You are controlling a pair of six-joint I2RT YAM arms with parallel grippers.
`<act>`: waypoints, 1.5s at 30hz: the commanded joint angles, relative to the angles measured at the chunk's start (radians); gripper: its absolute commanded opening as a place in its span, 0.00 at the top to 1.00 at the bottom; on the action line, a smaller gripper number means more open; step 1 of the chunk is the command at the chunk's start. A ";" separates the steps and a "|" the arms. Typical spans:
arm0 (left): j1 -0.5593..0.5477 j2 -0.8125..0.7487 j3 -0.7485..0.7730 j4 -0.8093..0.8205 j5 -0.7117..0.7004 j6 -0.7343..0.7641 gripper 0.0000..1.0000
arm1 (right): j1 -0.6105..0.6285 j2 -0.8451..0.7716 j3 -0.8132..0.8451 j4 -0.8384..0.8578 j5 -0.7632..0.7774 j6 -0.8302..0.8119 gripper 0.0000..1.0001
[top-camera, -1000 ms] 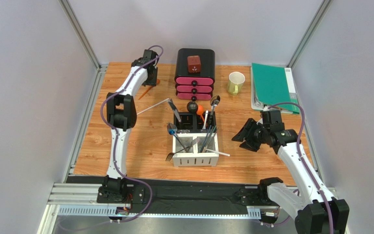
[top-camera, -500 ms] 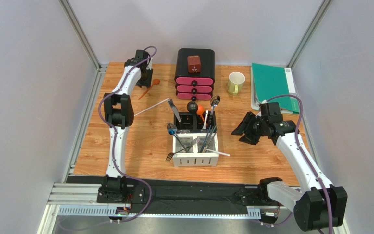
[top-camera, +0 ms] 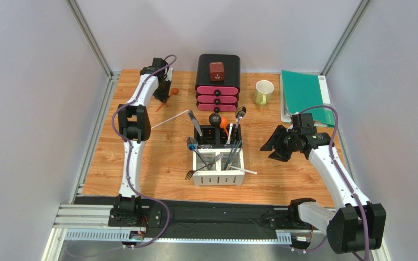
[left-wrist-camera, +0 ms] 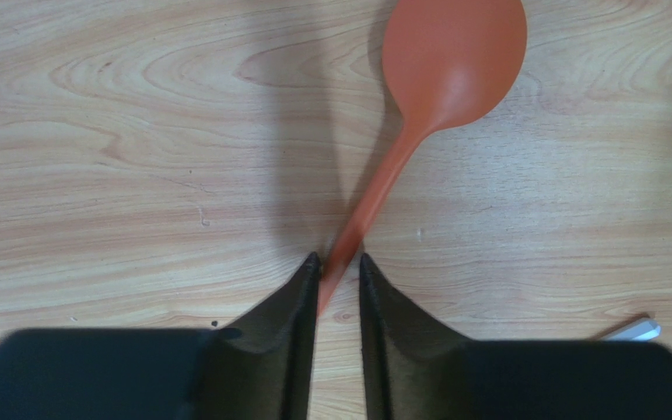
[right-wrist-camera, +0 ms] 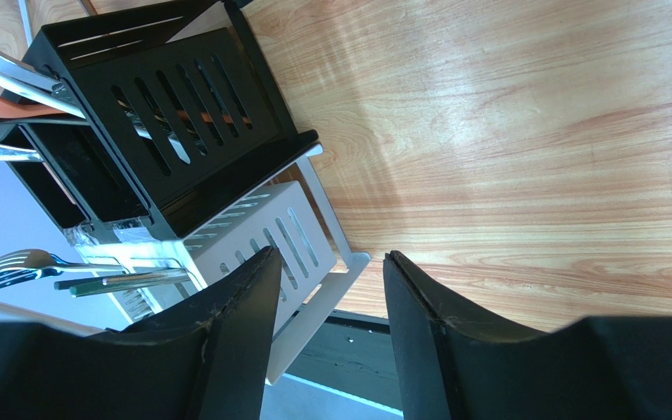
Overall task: Sort the eating utensils into containers
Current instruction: Pick up the spoon from the center of the board, then place the spoon in the storage box.
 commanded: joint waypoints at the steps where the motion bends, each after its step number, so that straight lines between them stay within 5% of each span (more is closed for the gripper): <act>1: 0.006 0.031 0.003 -0.079 0.054 0.039 0.80 | -0.008 -0.021 0.045 -0.004 0.000 -0.011 0.48; 6: 0.007 -0.010 -0.065 -0.097 0.076 0.027 0.99 | -0.010 -0.024 0.046 -0.004 -0.002 -0.004 0.48; 18: 0.006 -0.384 -0.425 0.009 0.183 -0.065 1.00 | -0.010 -0.024 0.032 0.026 -0.008 0.012 0.49; 23: 0.004 -0.694 -0.672 0.170 0.169 -0.090 1.00 | -0.008 -0.015 0.046 0.042 -0.006 0.015 0.49; 30: -0.002 -0.998 -0.824 0.276 0.252 -0.197 1.00 | -0.011 -0.029 0.055 0.030 -0.012 0.032 0.51; 35: -0.291 -1.180 -1.021 0.443 0.240 -0.297 1.00 | -0.006 -0.042 0.061 0.034 -0.005 0.061 0.53; 40: -0.511 -1.230 -1.216 0.792 0.213 -0.561 1.00 | 0.007 -0.019 0.130 0.039 0.011 0.039 0.54; 45: -0.669 -1.164 -1.175 0.796 0.128 -0.502 1.00 | 0.020 -0.007 0.157 0.059 0.005 0.056 0.55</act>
